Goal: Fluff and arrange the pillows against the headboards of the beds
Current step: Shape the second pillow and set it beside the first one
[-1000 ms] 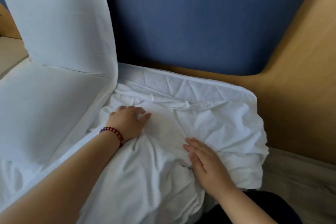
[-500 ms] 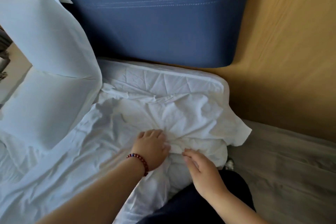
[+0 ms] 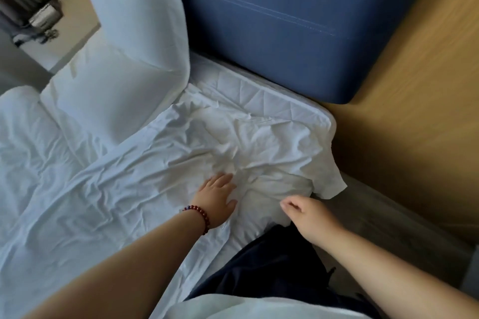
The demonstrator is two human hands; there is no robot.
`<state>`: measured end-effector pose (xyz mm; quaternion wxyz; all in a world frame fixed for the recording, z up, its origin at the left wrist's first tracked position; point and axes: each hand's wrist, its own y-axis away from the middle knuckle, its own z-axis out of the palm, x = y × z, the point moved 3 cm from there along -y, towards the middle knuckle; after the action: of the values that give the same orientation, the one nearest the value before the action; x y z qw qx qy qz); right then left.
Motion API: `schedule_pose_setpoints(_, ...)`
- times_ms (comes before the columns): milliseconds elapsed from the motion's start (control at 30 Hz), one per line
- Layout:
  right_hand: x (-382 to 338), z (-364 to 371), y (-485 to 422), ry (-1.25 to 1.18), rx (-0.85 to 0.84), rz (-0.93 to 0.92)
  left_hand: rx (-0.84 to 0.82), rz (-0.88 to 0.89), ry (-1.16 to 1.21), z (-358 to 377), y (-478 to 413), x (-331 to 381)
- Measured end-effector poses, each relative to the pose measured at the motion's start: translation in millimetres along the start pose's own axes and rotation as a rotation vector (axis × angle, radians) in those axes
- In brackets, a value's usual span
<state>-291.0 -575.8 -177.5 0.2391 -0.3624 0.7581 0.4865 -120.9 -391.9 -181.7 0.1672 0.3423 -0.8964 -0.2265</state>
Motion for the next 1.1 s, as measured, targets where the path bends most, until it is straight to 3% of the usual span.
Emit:
schedule_pose_setpoints(167,10.6,29.2,37.5,-0.006,-0.04,-0.015,0.0,-0.141,0.133,46.6,79.6,-5.2)
schedule_pose_setpoints(333,35.7,77.9,85.2,-0.033,-0.049,0.02,-0.022,-0.399,0.443,117.9,193.5,-11.9)
schedule_pose_setpoints(633,40.0,152.1,154.2,0.017,-0.152,0.057,0.065,-0.678,0.596,178.5,339.3,-49.2)
schedule_pose_setpoints(1100,-44.6,289.0,158.9,-0.379,-0.086,0.312,0.271,-0.497,0.71,128.1,359.7,-153.2)
